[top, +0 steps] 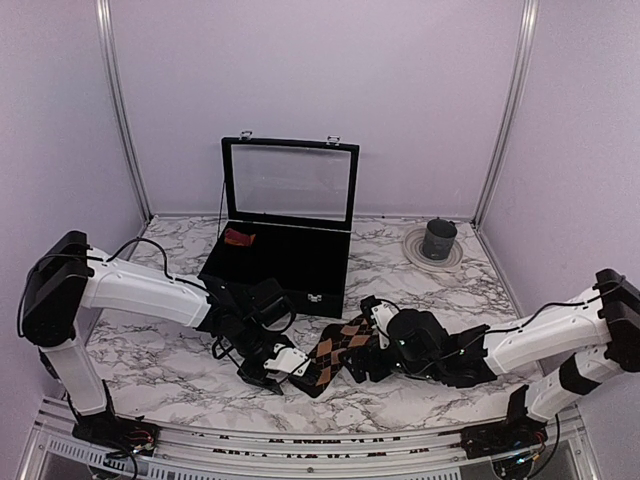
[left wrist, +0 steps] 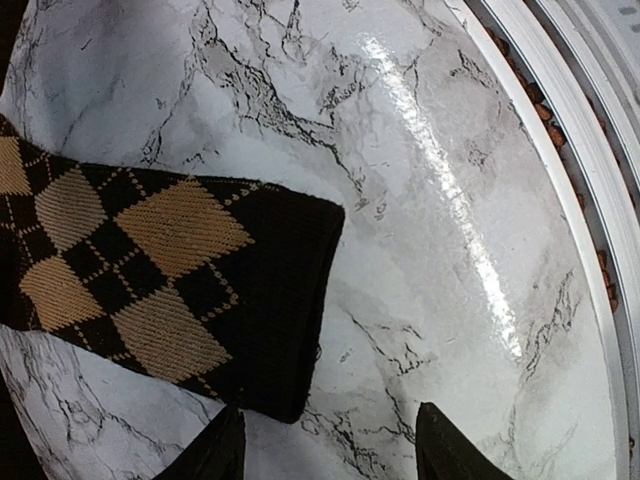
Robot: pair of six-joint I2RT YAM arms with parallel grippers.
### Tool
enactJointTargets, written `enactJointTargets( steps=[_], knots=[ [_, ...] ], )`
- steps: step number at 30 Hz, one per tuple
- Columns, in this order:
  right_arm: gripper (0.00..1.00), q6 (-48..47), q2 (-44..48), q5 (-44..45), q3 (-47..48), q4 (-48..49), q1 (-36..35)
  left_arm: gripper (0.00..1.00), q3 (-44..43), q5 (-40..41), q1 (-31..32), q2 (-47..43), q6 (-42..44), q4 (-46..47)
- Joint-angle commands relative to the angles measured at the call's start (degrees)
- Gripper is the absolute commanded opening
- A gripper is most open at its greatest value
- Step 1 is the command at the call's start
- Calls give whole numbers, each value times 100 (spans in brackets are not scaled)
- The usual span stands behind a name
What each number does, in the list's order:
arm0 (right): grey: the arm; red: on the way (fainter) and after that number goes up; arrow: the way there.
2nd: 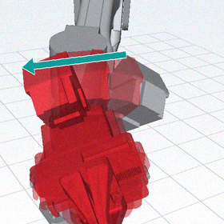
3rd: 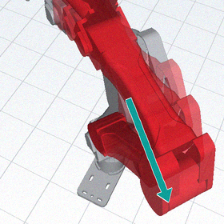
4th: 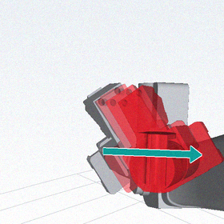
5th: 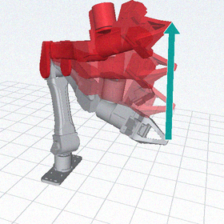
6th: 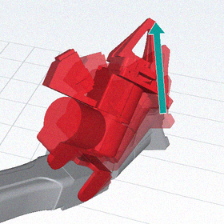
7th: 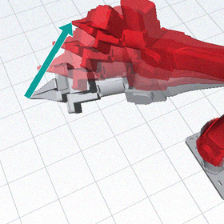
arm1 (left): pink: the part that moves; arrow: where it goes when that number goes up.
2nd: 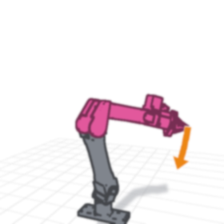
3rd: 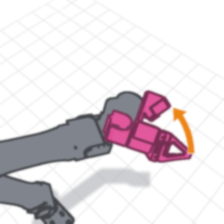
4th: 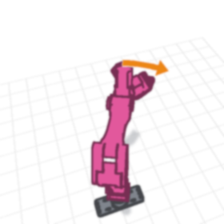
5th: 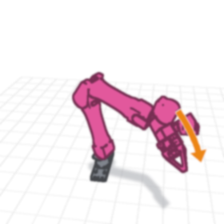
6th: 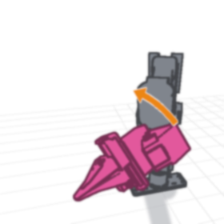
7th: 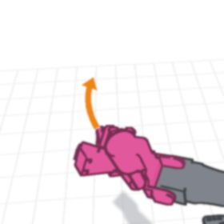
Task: Roll the socks
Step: Adjust the sock at the center of the board, then pick up the sock from the center of the board.
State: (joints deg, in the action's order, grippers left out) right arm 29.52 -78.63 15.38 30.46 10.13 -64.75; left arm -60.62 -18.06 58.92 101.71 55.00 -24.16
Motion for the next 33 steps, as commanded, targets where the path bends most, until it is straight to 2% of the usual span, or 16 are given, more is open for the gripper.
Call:
enactJointTargets(
  steps=[1,9,14,17,20,26,28,33],
  knots=[
    [86,19,155,217,-177,427,-116,57,-24,173,56,30,293,312],
    [75,112,413,267,-422,501,-161,51,-114,298,154,310,386,419],
    [68,133,560,220,-549,471,-182,39,-146,390,190,456,395,473],
    [66,31,609,147,-580,464,-228,36,-198,416,193,510,352,484],
    [66,-144,616,72,-615,432,-287,27,-266,445,193,554,274,456],
    [72,-913,637,-62,-858,932,-727,3,-597,130,190,613,-94,-111],
    [73,-1092,544,-120,-890,1073,-878,0,-722,-56,183,649,-237,-373],
    [75,-1455,36,-34,-827,1315,-1333,0,-1040,-709,160,779,-612,-985]
  ],
)
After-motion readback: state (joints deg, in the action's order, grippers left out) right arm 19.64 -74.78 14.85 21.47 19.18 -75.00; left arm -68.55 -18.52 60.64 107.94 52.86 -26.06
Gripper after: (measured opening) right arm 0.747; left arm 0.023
